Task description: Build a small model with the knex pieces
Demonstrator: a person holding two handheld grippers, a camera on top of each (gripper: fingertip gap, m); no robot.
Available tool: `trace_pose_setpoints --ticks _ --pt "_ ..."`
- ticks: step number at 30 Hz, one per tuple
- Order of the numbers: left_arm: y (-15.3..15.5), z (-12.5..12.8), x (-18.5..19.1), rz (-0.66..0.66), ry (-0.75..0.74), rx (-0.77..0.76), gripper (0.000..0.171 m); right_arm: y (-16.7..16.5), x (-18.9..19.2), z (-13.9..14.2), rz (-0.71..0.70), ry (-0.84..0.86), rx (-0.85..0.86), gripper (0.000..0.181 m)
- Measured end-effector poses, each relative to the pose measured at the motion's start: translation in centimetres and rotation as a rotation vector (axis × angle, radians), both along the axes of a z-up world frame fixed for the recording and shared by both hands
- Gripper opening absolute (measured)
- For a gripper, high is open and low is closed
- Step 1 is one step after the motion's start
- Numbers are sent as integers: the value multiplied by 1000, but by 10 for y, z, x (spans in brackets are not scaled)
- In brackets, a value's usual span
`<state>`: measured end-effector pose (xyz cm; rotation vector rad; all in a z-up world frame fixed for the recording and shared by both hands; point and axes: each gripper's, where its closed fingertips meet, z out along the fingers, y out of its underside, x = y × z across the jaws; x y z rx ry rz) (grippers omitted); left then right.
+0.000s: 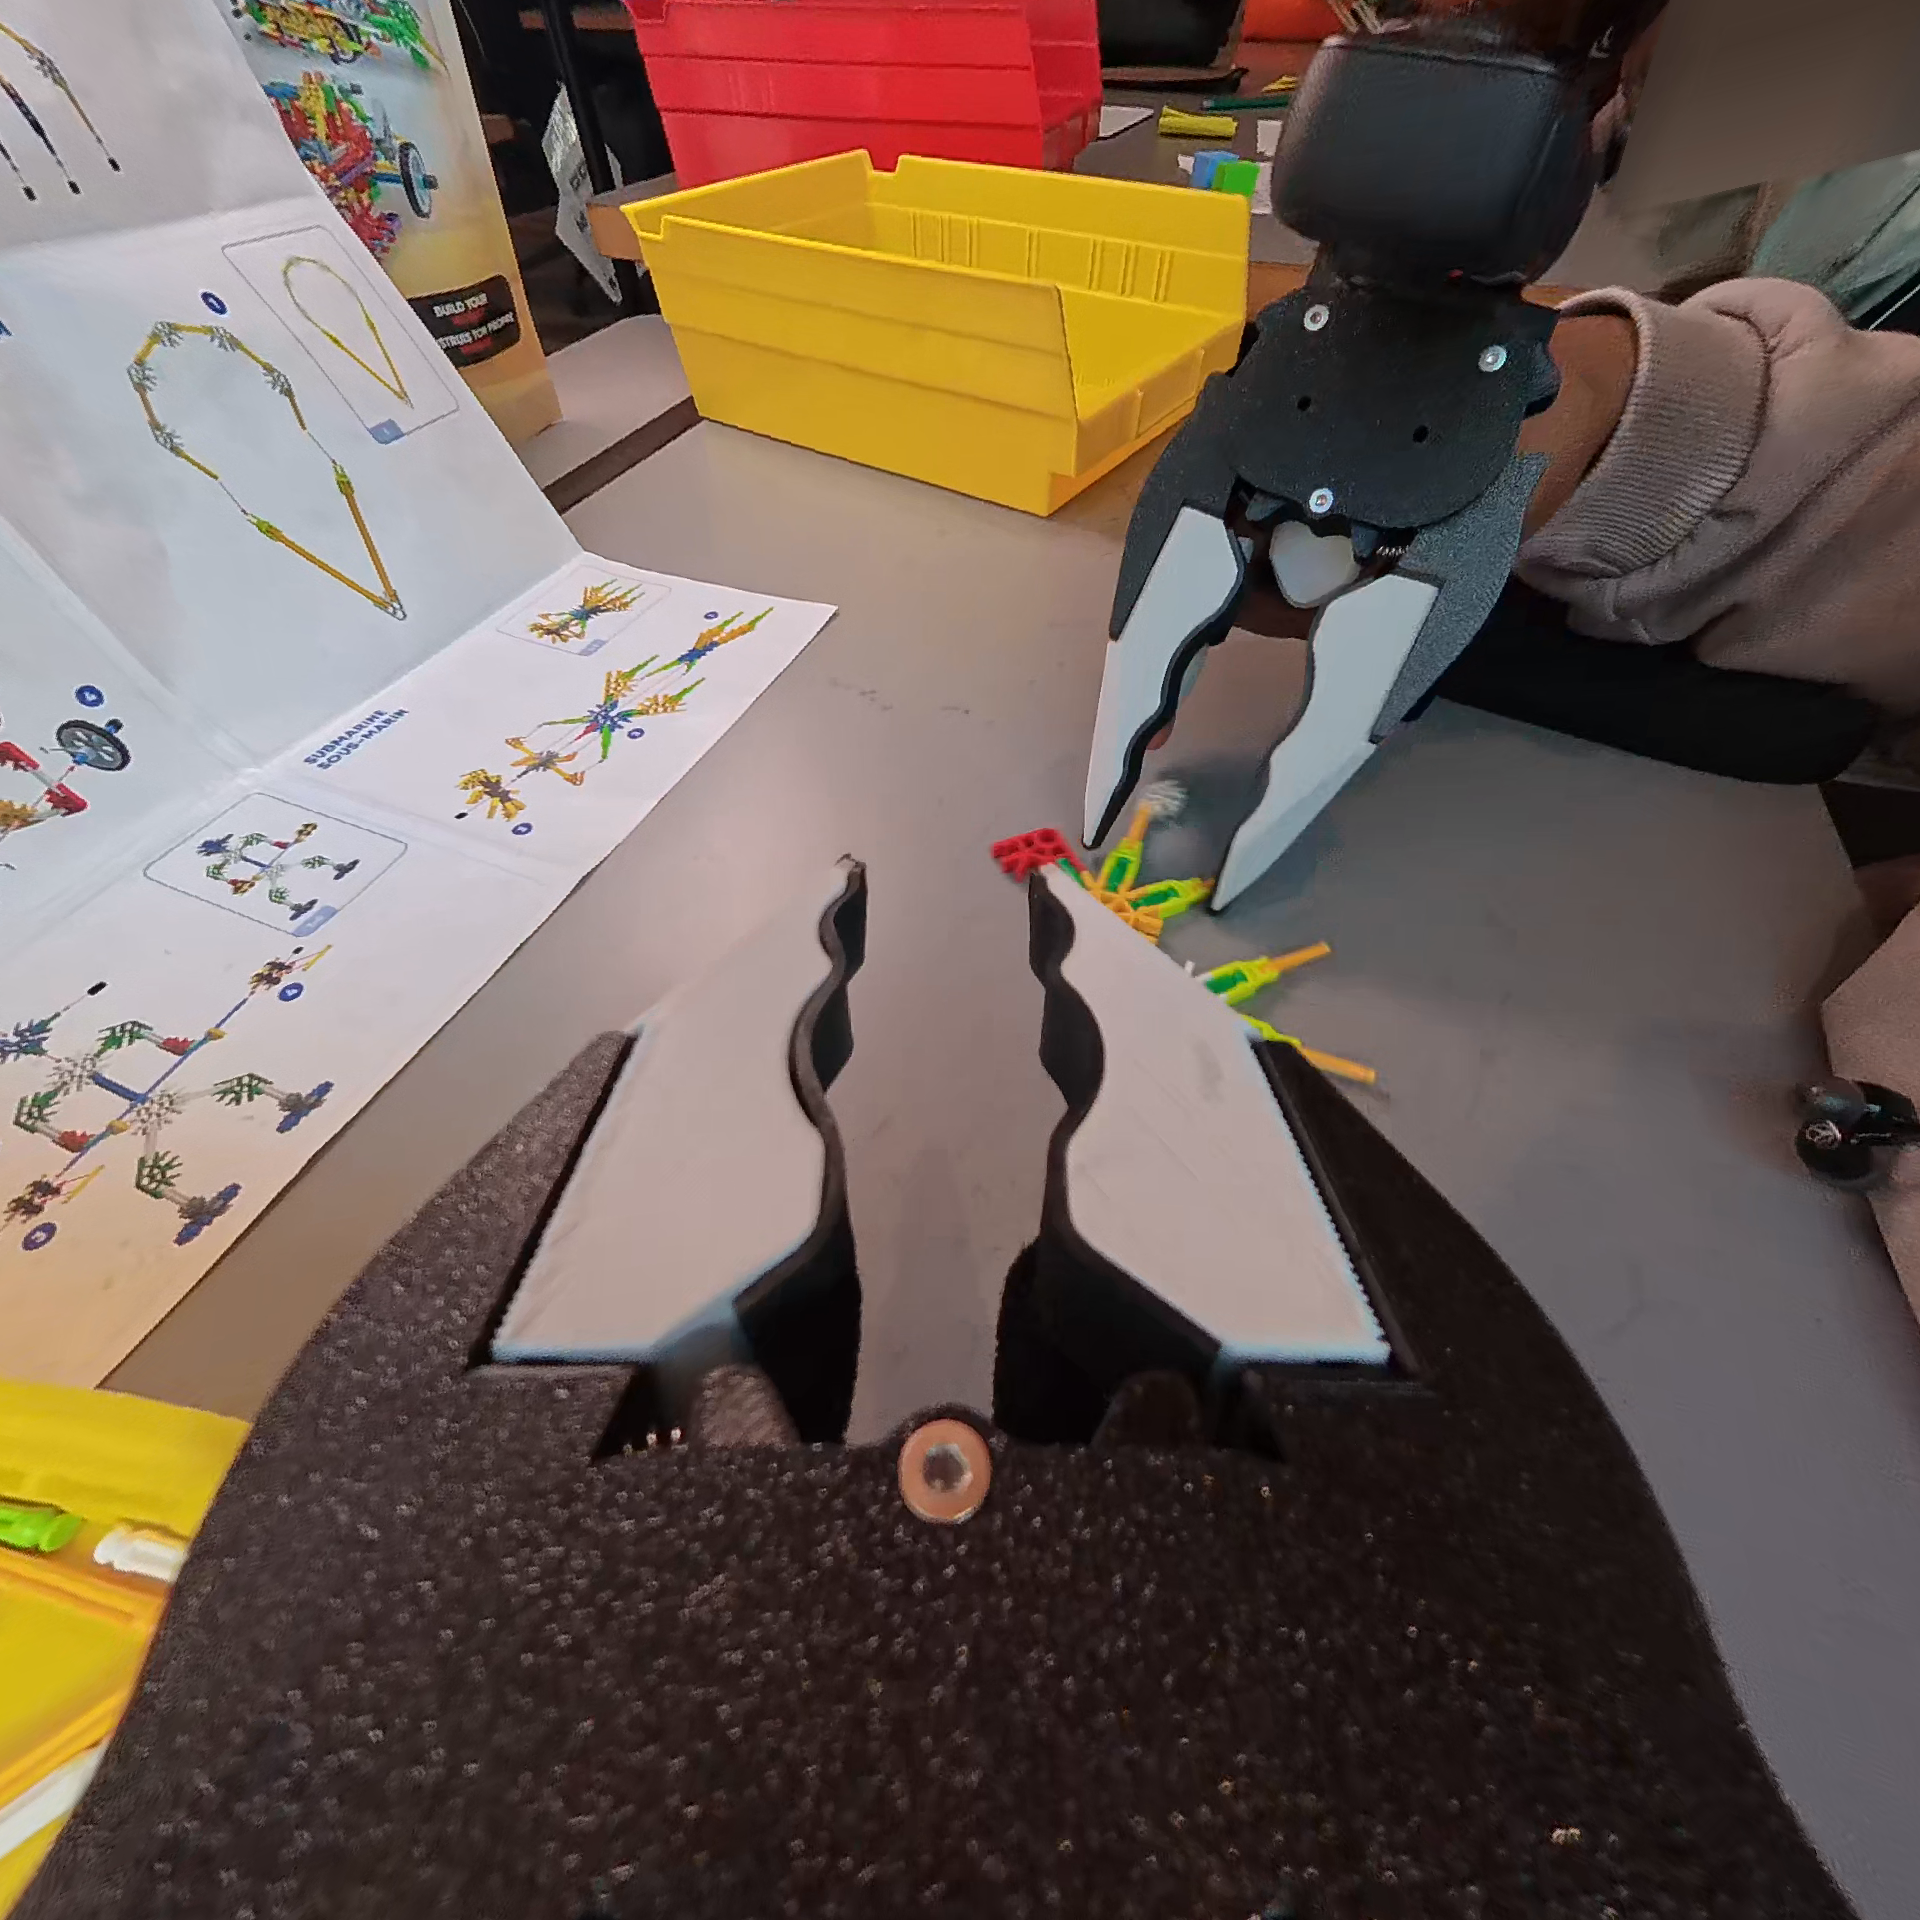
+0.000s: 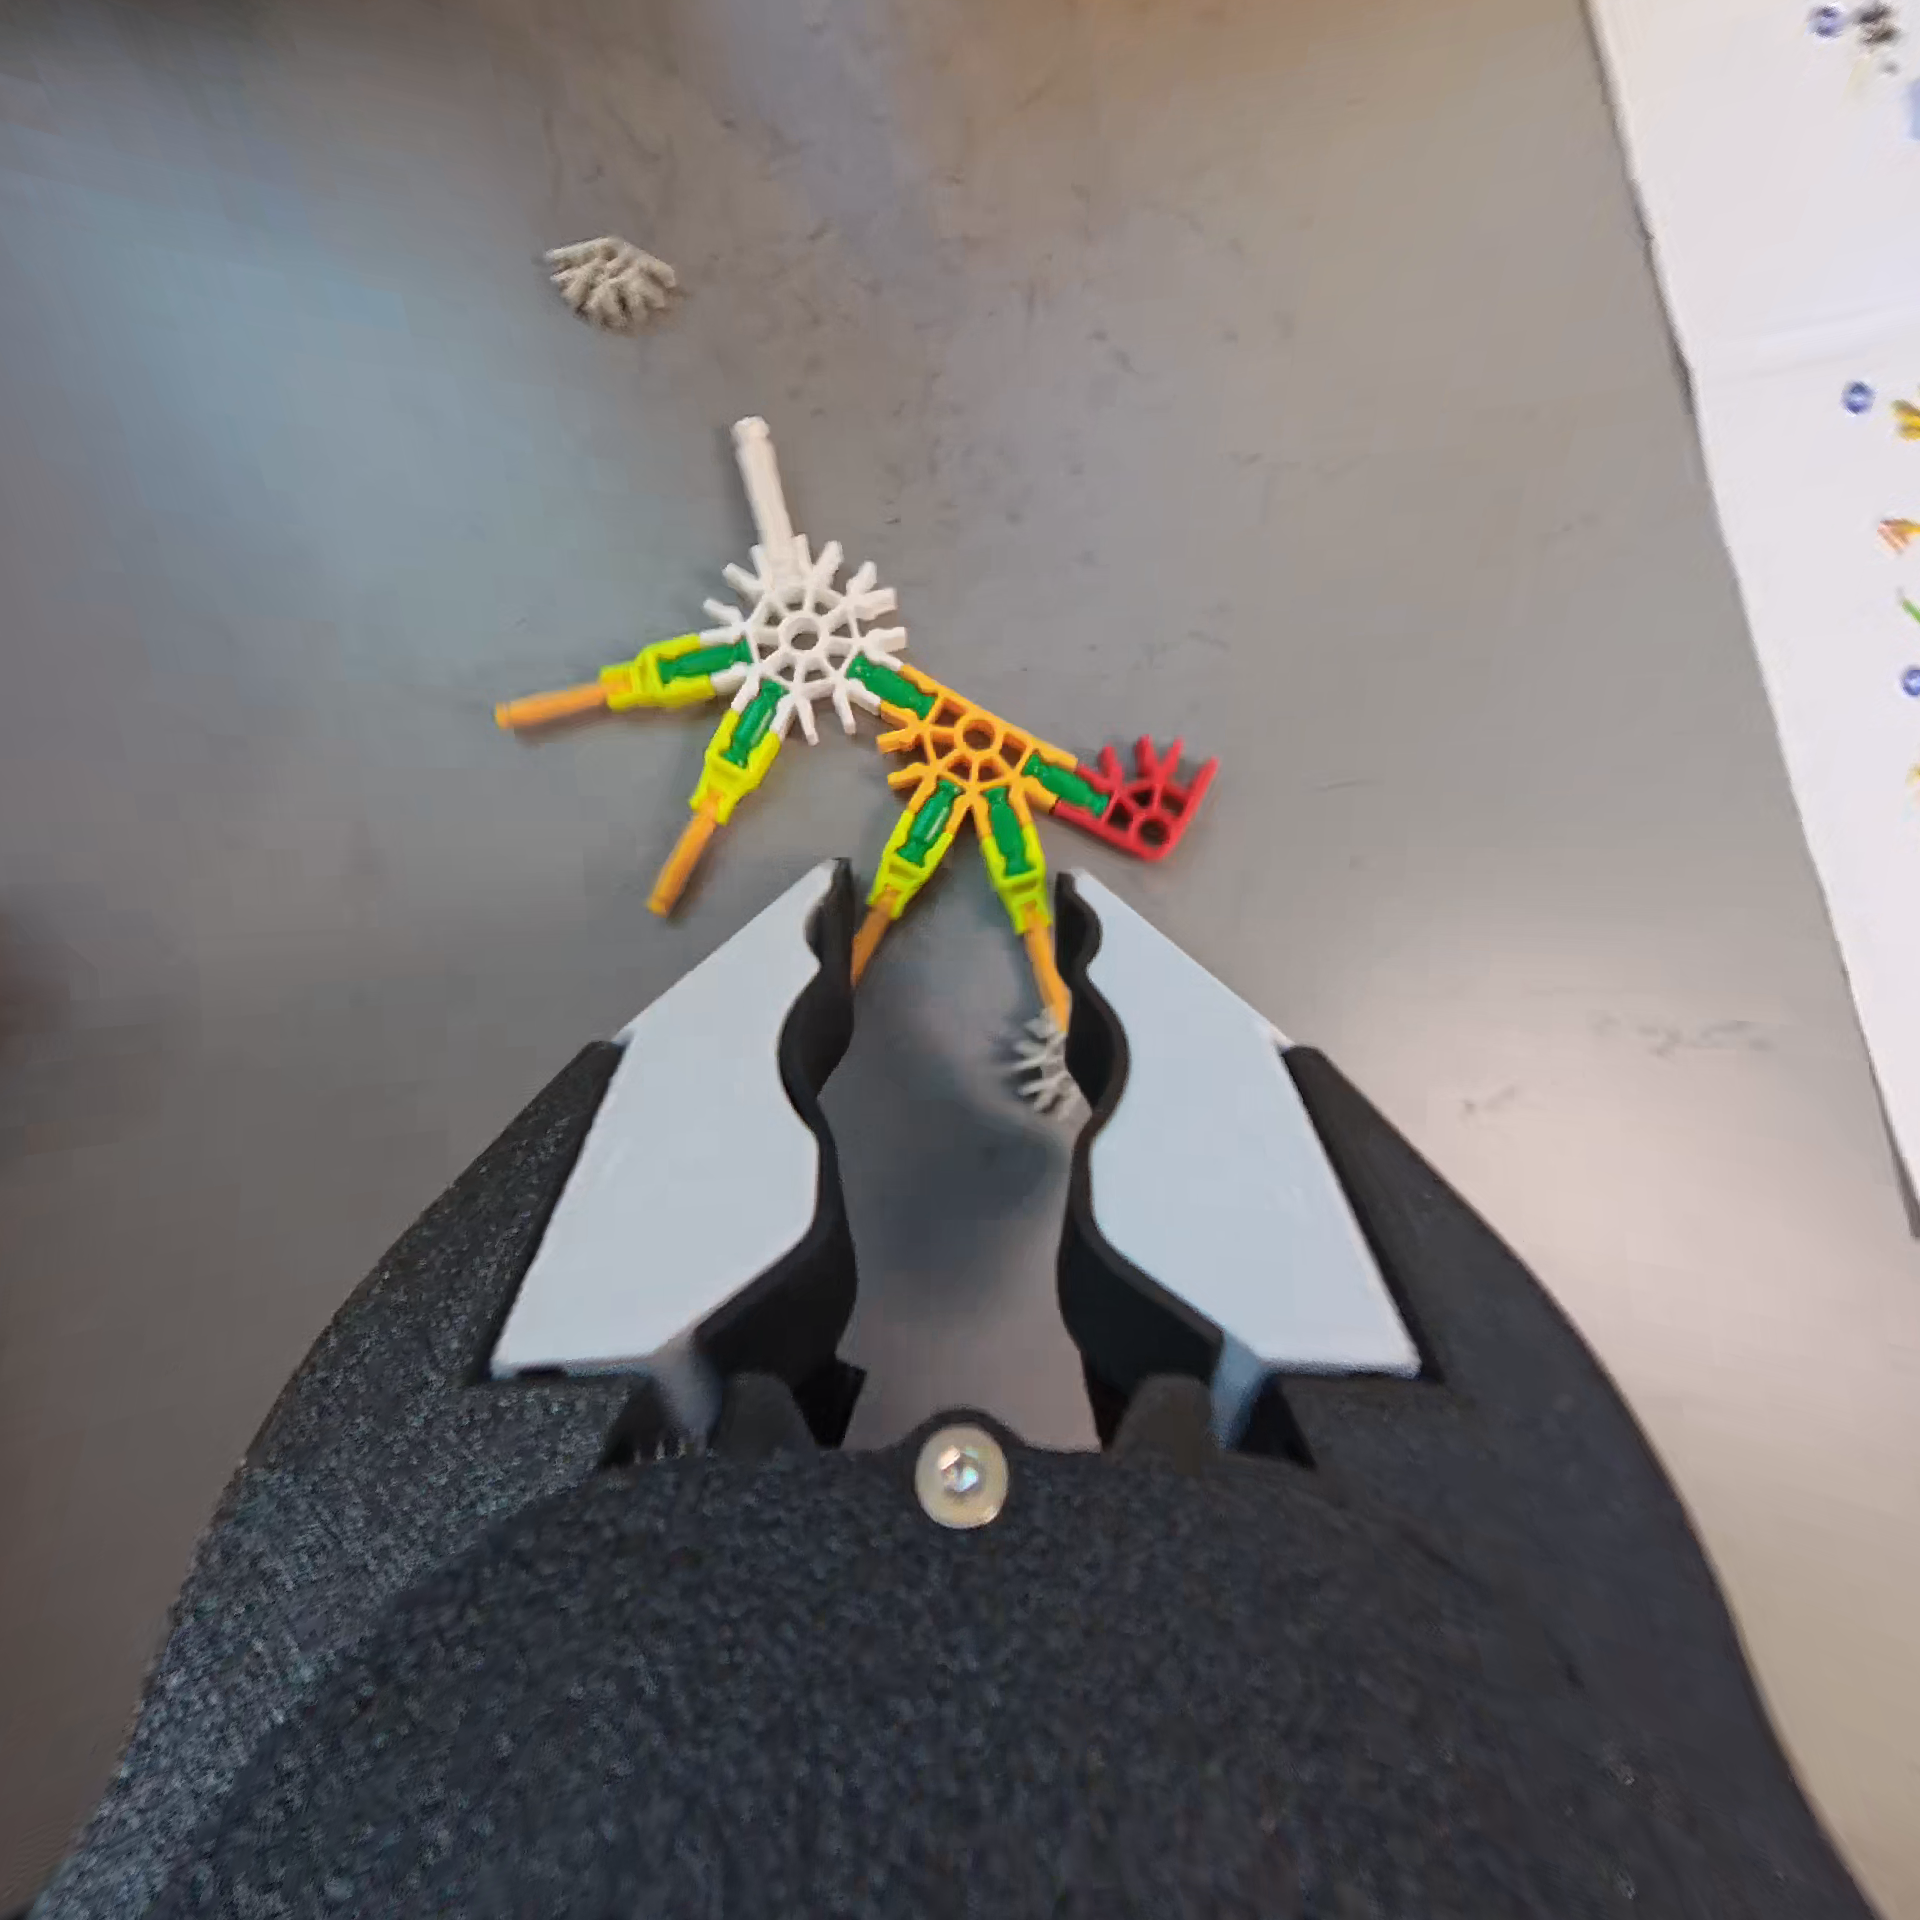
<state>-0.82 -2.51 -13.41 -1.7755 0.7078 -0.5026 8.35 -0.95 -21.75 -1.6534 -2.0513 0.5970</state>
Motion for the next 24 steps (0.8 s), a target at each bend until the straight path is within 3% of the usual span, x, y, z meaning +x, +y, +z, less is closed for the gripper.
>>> trace_pose_setpoints --ticks 5,9,14,17,20,24 --pt "2 -6 -13 31 37 -18 31 -1 -4 7 -59 45 -88 33" --pt "3 -13 -24 53 81 -35 31 -12 18 11 59 18 -134 34" --pt "3 -29 -34 64 170 -76 31 -7 33 12 138 20 -65 42" --pt "-5 -44 -32 9 220 -134 31 -8 19 26 172 122 -72 46" --pt "-20 -56 -23 -99 242 -200 31 0 7 17 204 112 -11 52" --pt "-39 -59 -15 -199 237 -249 30 -18 -10 11 335 96 -42 76"
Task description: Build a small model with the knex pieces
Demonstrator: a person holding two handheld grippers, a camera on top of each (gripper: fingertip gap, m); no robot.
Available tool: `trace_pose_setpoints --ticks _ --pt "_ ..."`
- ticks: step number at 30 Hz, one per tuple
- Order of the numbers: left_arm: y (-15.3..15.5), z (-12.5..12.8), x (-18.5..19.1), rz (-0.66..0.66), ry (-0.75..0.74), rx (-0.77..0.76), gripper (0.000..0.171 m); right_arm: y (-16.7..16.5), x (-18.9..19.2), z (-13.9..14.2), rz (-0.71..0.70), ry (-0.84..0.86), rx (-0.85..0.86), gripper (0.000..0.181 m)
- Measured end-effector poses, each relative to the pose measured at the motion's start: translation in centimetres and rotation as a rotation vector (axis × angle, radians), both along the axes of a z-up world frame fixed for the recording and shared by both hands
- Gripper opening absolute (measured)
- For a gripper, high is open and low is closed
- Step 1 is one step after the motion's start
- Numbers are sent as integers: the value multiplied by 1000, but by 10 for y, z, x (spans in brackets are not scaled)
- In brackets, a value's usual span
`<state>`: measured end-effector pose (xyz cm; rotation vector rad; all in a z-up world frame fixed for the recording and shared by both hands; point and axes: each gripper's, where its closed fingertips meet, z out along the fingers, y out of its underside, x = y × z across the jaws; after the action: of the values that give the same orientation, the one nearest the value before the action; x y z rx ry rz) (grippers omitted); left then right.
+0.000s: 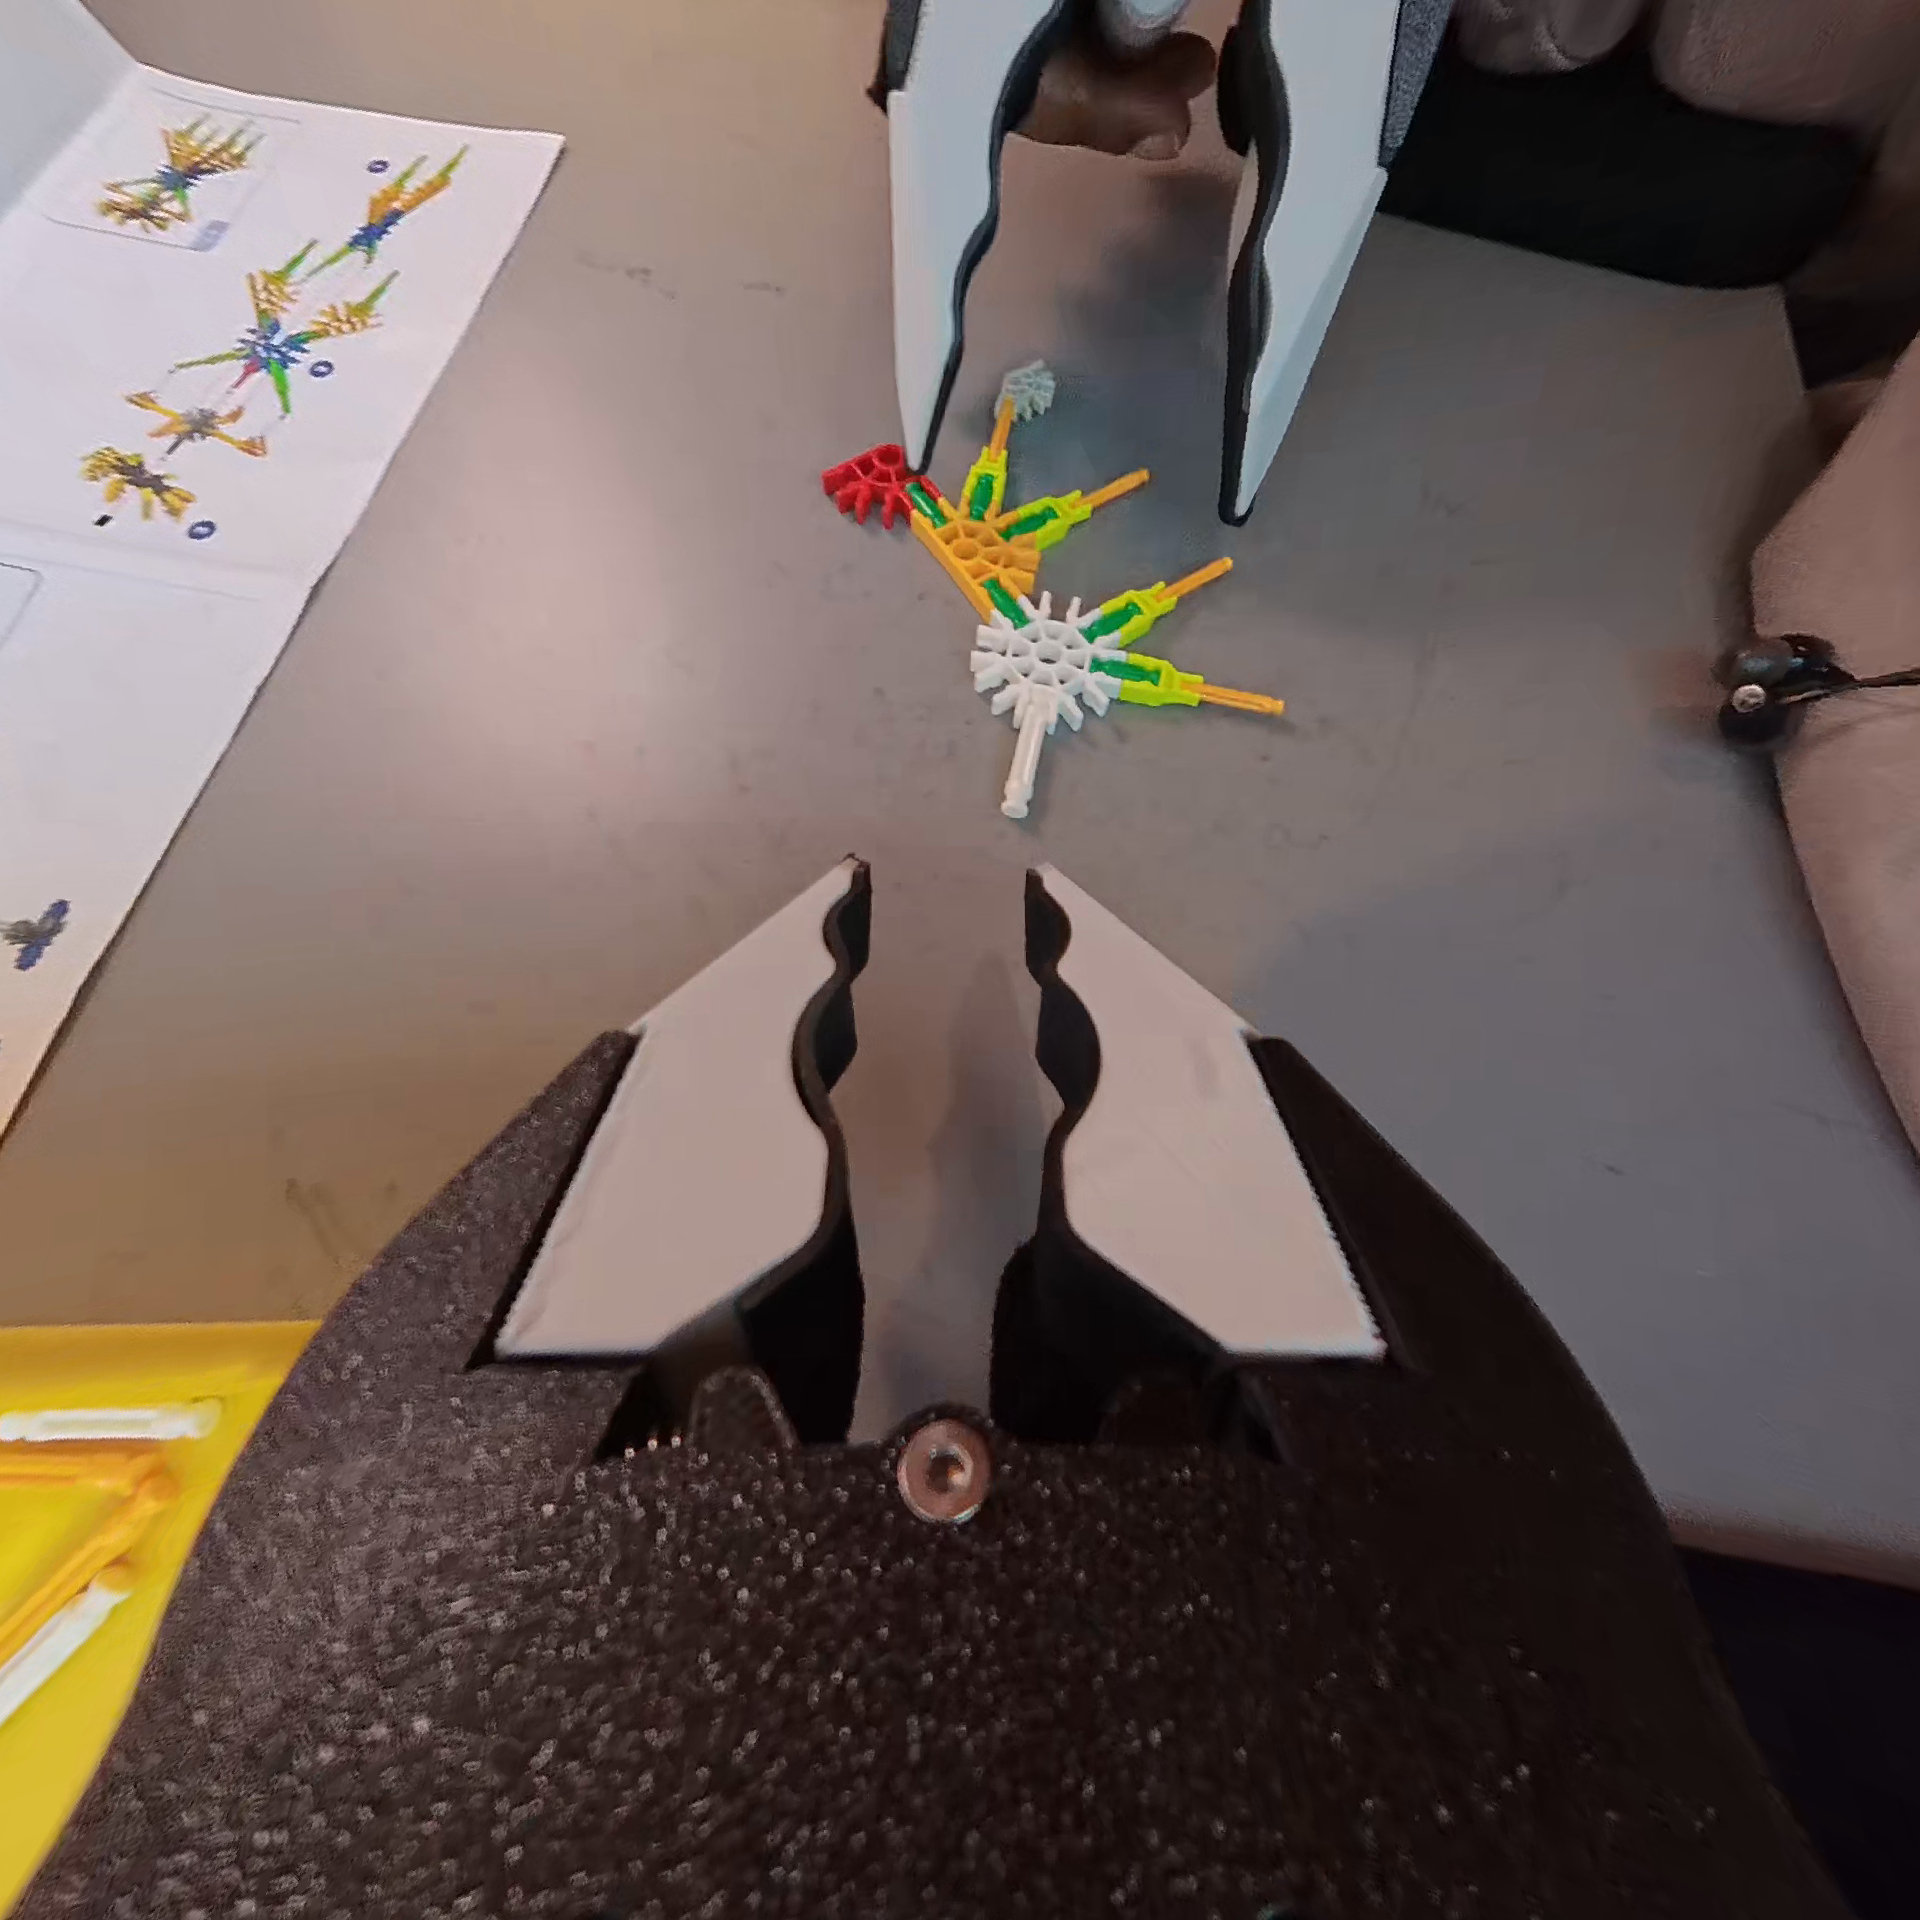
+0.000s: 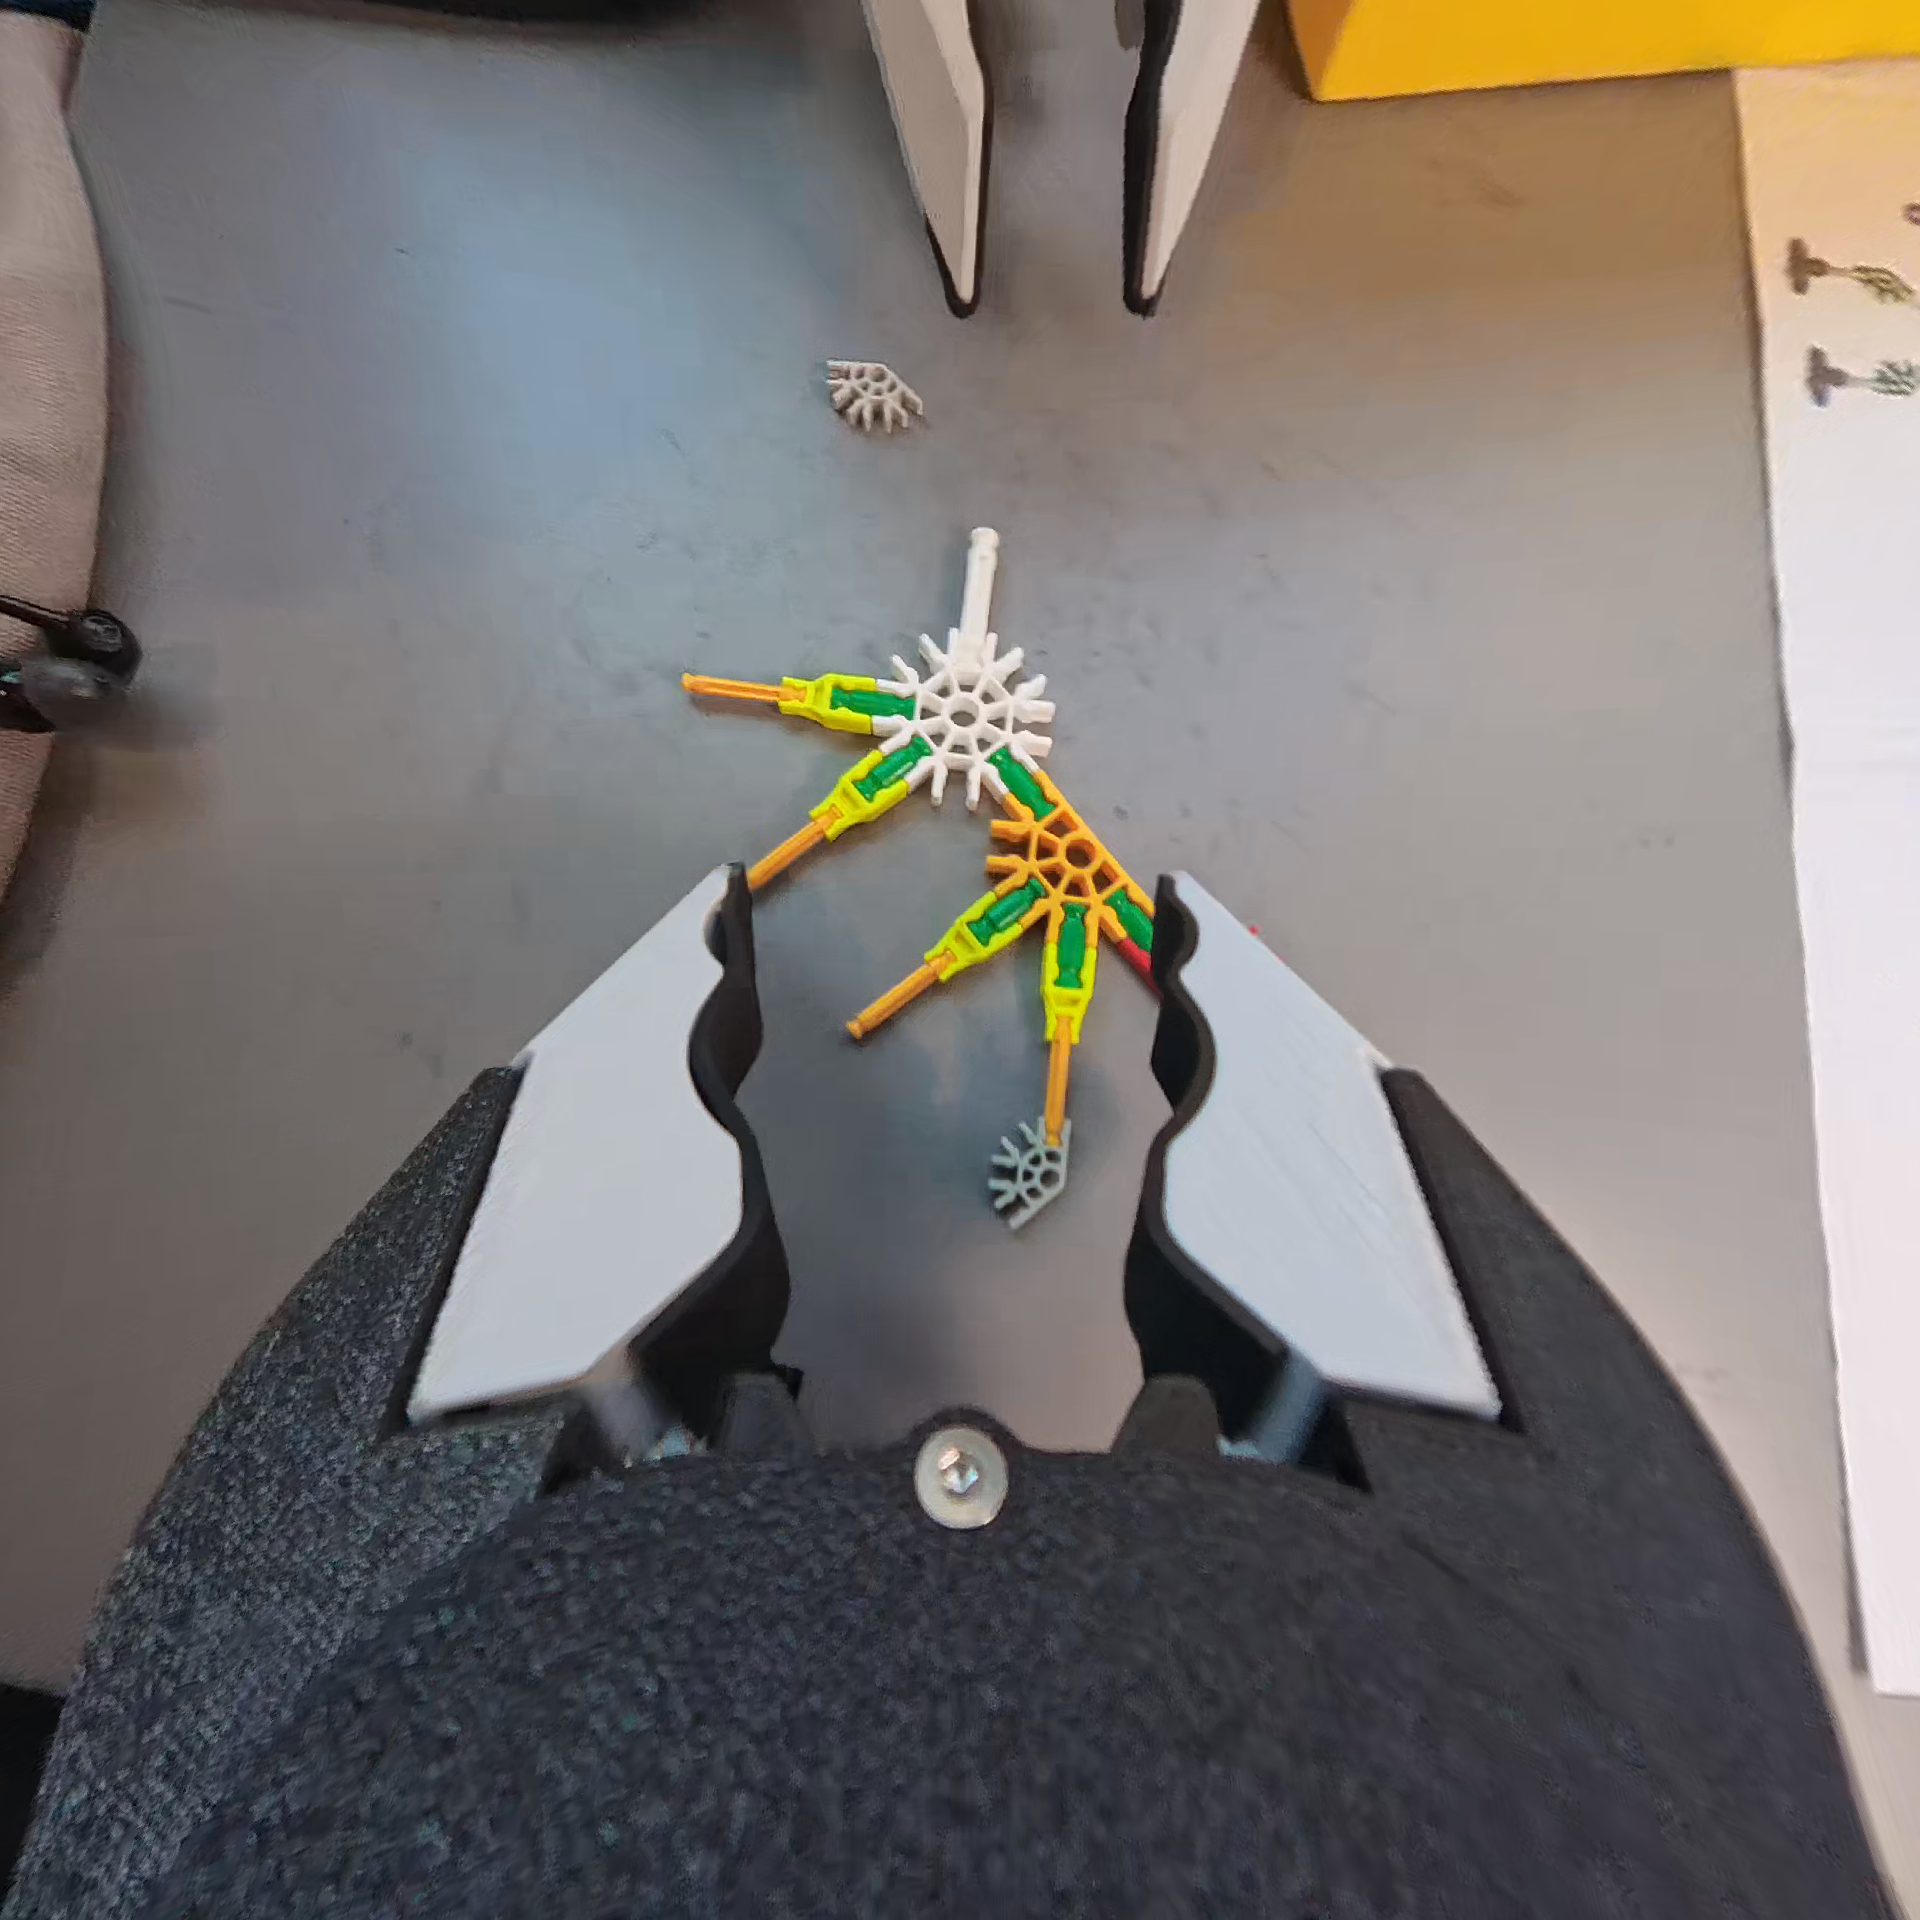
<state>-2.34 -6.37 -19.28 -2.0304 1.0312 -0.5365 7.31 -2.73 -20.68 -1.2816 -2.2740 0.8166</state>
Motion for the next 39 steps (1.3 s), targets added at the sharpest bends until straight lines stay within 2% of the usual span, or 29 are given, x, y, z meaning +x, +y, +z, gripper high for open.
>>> trace_pose_setpoints --ticks 3,7,8,14,18,21,23,27,33,39 --pt "-13 -7 3 -46 7 -59 30 -5 -8 -3 64 -45 26 91" --pt "-29 -18 6 -98 21 -134 30 1 -9 -13 58 -127 14 84" --pt "-31 -19 6 -103 24 -144 31 1 -9 -13 37 -139 -5 78" --pt "-33 -27 4 -99 92 -145 31 21 -3 -13 -166 -168 -8 75" --pt "-27 -28 5 -83 105 -123 26 21 -3 -12 -311 -163 -32 68" --pt "-24 -28 4 -68 108 -112 19 7 0 -5 -247 -141 -31 80" --pt "-23 -28 4 -67 107 -112 19 7 5 5 -199 -104 -17 81" --pt "-22 -29 3 -57 116 -104 16 21 15 11 -195 -56 -26 78" --pt "-20 -29 3 -45 115 -106 14 45 23 -2 -231 -57 -13 70" --pt "-20 -29 3 -38 110 -99 13 43 21 -9 -210 -59 -21 54"
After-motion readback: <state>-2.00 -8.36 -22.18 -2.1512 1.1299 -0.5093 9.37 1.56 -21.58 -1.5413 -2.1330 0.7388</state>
